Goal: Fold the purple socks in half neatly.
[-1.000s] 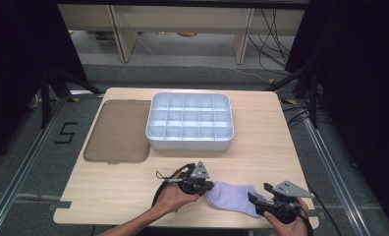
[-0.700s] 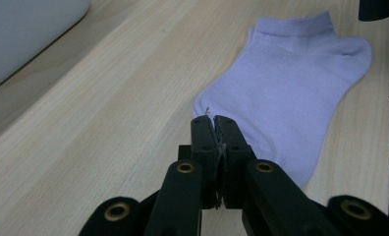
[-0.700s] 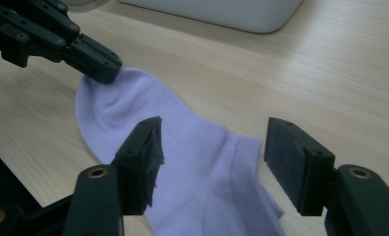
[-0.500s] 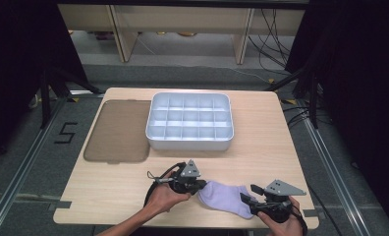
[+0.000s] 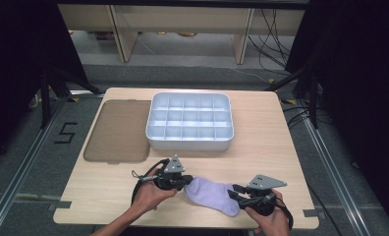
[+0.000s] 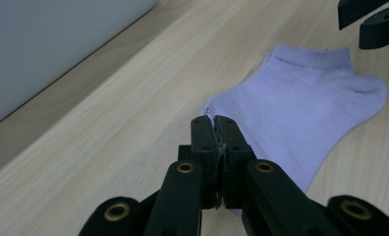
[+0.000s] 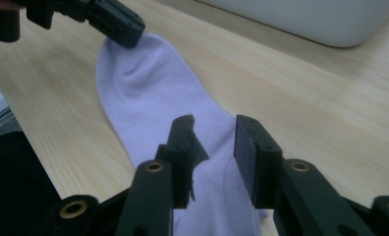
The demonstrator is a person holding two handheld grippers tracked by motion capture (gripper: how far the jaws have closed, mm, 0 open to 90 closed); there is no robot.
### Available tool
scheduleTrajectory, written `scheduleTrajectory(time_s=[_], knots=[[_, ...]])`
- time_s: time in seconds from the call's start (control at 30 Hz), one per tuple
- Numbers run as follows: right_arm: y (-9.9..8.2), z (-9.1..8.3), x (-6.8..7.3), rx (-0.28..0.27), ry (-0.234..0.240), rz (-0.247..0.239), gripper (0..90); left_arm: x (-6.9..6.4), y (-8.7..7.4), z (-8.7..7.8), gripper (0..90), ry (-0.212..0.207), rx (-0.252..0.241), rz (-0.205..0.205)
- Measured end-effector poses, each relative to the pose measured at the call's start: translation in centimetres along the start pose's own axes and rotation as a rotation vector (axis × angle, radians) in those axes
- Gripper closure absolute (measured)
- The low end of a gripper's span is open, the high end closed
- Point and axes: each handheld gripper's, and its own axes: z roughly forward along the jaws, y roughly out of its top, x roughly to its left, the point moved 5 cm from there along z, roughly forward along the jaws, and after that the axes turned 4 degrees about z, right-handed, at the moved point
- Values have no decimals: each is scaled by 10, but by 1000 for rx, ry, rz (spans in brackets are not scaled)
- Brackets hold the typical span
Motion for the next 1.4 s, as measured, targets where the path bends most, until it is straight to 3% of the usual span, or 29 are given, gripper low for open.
scheduleTrajectory(time_s=[0.03, 0.2, 0.3, 0.33, 0.37, 0.4, 0.57, 0.6, 0.67, 0.8, 0.83, 0.93, 1.13, 1.33, 1.4], knots=[[3, 3, -1, -10, -1, -40, 735, 3, -2, -4, 874, 12, 17, 16], [12, 28, 10, 42, 52, -98, 808, 9, -11, -20, 874, 20, 2, -17], [16, 42, 14, 72, 77, -118, 843, 12, -13, -25, 874, 24, 12, -5], [19, 47, 16, 83, 82, -124, 851, 12, -15, -29, 875, 24, -4, -32], [21, 52, 17, 81, 87, -127, 860, 12, -15, -30, 874, 26, 2, -33], [22, 56, 17, 84, 94, -131, 866, 13, -16, -33, 874, 19, 6, -14], [27, 72, 19, 128, 96, -154, 883, 12, -16, -37, 874, 19, -3, -21], [28, 82, 21, 134, 96, -159, 887, 11, -15, -39, 874, 17, -5, -18], [27, 84, 20, 161, 97, -169, 887, 9, -14, -39, 874, 15, -20, -39], [27, 97, 24, 197, 108, -179, 899, 5, -10, -41, 874, -1, -29, -30], [28, 99, 24, 186, 104, -192, 899, 3, -8, -42, 874, 0, -28, -17], [32, 106, 29, 193, 137, -166, 900, -2, -2, -44, 874, -16, -43, -8], [36, 115, 34, 190, 171, -169, 900, -4, 5, -44, 875, -33, -67, -13], [40, 114, 34, 184, 180, -171, 889, -1, 5, -42, 875, -30, -60, -18], [42, 107, 31, 165, 172, -181, 888, -2, 4, -42, 875, -35, -66, -40]])
